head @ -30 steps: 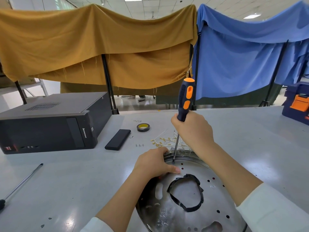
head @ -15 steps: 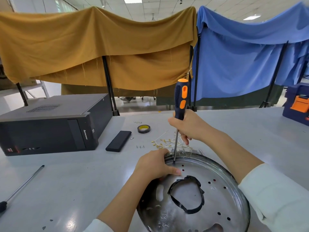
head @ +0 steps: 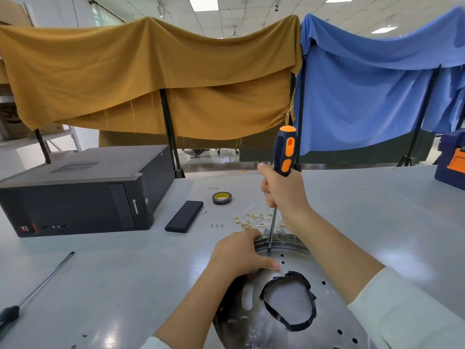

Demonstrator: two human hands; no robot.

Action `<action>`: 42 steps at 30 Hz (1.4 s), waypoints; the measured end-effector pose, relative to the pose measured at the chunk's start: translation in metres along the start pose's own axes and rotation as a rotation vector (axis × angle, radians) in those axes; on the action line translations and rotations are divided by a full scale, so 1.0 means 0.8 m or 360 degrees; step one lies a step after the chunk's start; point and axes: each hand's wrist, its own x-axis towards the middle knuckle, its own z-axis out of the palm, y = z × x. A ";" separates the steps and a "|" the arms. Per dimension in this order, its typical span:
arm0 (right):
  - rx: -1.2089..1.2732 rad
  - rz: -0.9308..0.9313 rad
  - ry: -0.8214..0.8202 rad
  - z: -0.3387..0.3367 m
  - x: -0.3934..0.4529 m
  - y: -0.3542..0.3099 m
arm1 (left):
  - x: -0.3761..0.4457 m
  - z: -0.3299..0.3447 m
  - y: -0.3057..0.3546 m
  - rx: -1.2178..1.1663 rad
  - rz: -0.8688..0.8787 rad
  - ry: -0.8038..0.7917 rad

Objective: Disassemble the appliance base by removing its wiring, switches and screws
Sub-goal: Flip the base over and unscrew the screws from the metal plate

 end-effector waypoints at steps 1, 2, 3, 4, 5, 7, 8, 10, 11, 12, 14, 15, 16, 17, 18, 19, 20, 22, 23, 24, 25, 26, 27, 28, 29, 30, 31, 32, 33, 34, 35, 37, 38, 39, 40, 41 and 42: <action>0.0010 0.0023 -0.0101 -0.003 0.003 -0.001 | 0.000 0.000 0.000 -0.0005 0.0002 0.0004; 0.0033 0.0047 -0.0261 -0.008 0.006 -0.002 | 0.000 -0.001 0.000 -0.0013 0.0007 0.0004; 0.0074 0.0064 -0.0458 -0.015 0.010 -0.003 | 0.001 -0.001 0.000 -0.0021 0.0012 0.0002; 0.0120 0.0077 -0.0654 -0.021 0.015 -0.003 | 0.001 -0.001 0.000 -0.0025 0.0015 -0.0003; 0.0155 0.0093 -0.0828 -0.028 0.018 -0.005 | 0.002 -0.001 0.000 -0.0025 0.0017 -0.0008; 0.0167 0.0141 -0.1073 -0.037 0.023 -0.008 | 0.002 -0.001 -0.001 -0.0021 0.0024 -0.0015; 0.0147 0.0152 -0.1129 -0.038 0.024 -0.010 | 0.001 -0.001 -0.001 -0.0022 0.0027 -0.0013; 0.0036 0.0141 -0.1043 -0.035 0.022 -0.012 | 0.001 -0.001 0.000 -0.0024 0.0029 -0.0007; -0.0030 0.0133 -0.0905 -0.031 0.020 -0.012 | 0.001 -0.001 0.000 -0.0023 0.0027 -0.0007; -0.0090 0.0117 -0.0717 -0.028 0.016 -0.012 | 0.001 0.000 -0.001 -0.0022 0.0021 -0.0005; -0.0152 0.0024 -0.0273 -0.019 0.006 -0.015 | 0.001 0.001 -0.002 -0.0029 0.0006 -0.0002; -0.0125 -0.0032 -0.0080 -0.015 0.003 -0.016 | 0.002 0.001 -0.002 -0.0037 0.0003 -0.0004; -0.0065 -0.0085 0.0066 -0.013 0.002 -0.019 | 0.002 0.001 -0.002 -0.0047 0.0003 -0.0009; -0.0004 -0.0134 0.0156 -0.010 0.001 -0.022 | 0.002 0.002 -0.002 -0.0056 0.0005 -0.0011; 0.0017 -0.0177 0.0203 -0.007 0.001 -0.025 | 0.002 0.002 -0.002 -0.0062 0.0008 -0.0010; -0.0032 -0.0209 0.0228 -0.003 0.000 -0.027 | 0.002 0.002 -0.002 -0.0062 0.0013 -0.0009; -0.0113 -0.0240 0.0238 0.001 -0.001 -0.027 | 0.001 0.002 -0.002 -0.0061 0.0013 -0.0009; -0.0131 -0.0274 0.0267 0.006 -0.001 -0.028 | 0.001 0.002 -0.002 -0.0055 0.0004 -0.0010; -0.0039 -0.0230 0.0247 0.006 0.002 -0.029 | 0.001 0.002 -0.002 -0.0047 0.0001 -0.0011; 0.0085 -0.0145 0.0127 0.002 0.006 -0.031 | 0.001 0.001 -0.002 -0.0043 0.0000 -0.0013; 0.0200 -0.0052 -0.0123 -0.004 0.010 -0.034 | 0.001 0.001 -0.001 -0.0044 0.0000 -0.0013; 0.0276 0.0034 -0.0462 -0.011 0.014 -0.037 | 0.001 0.001 -0.002 -0.0046 0.0002 -0.0012; 0.0302 0.0097 -0.0790 -0.017 0.017 -0.041 | 0.000 0.001 -0.002 -0.0049 0.0005 -0.0011; 0.0296 0.0115 -0.1023 -0.021 0.017 -0.042 | 0.000 0.001 -0.002 -0.0052 0.0007 -0.0007; 0.0276 0.0093 -0.1105 -0.022 0.016 -0.041 | 0.000 0.001 -0.002 -0.0053 0.0005 0.0000; 0.0251 0.0061 -0.1039 -0.021 0.014 -0.038 | 0.000 0.001 -0.002 -0.0048 0.0000 0.0004; 0.0211 0.0011 -0.0865 -0.019 0.011 -0.035 | 0.001 0.002 -0.002 -0.0040 -0.0004 0.0003; 0.0147 -0.0052 -0.0643 -0.015 0.008 -0.032 | 0.002 0.002 -0.002 -0.0035 -0.0005 0.0001; 0.0068 -0.0106 -0.0379 -0.012 0.005 -0.031 | 0.002 0.002 -0.002 -0.0037 -0.0006 -0.0001; 0.0000 -0.0148 -0.0098 -0.010 0.003 -0.029 | 0.002 0.002 -0.002 -0.0044 -0.0006 -0.0005; -0.0035 -0.0188 0.0143 -0.008 0.003 -0.027 | 0.002 0.002 -0.002 -0.0052 -0.0006 -0.0008; -0.0061 -0.0274 0.0352 -0.003 0.002 -0.026 | 0.001 0.003 -0.003 -0.0064 -0.0001 -0.0012; -0.0097 -0.0295 0.0352 0.000 0.001 -0.027 | 0.001 0.003 -0.002 -0.0065 -0.0001 -0.0013; -0.0108 -0.0292 0.0307 0.003 0.000 -0.028 | 0.001 0.002 -0.002 -0.0061 -0.0001 -0.0014; -0.0047 -0.0262 0.0212 0.003 0.001 -0.029 | 0.001 0.002 -0.002 -0.0051 -0.0001 -0.0017; 0.0081 -0.0195 0.0045 0.002 0.002 -0.032 | 0.001 0.002 -0.002 -0.0042 -0.0001 -0.0020; 0.0222 -0.0096 -0.0212 -0.001 0.005 -0.035 | 0.001 0.001 -0.002 -0.0035 -0.0003 -0.0022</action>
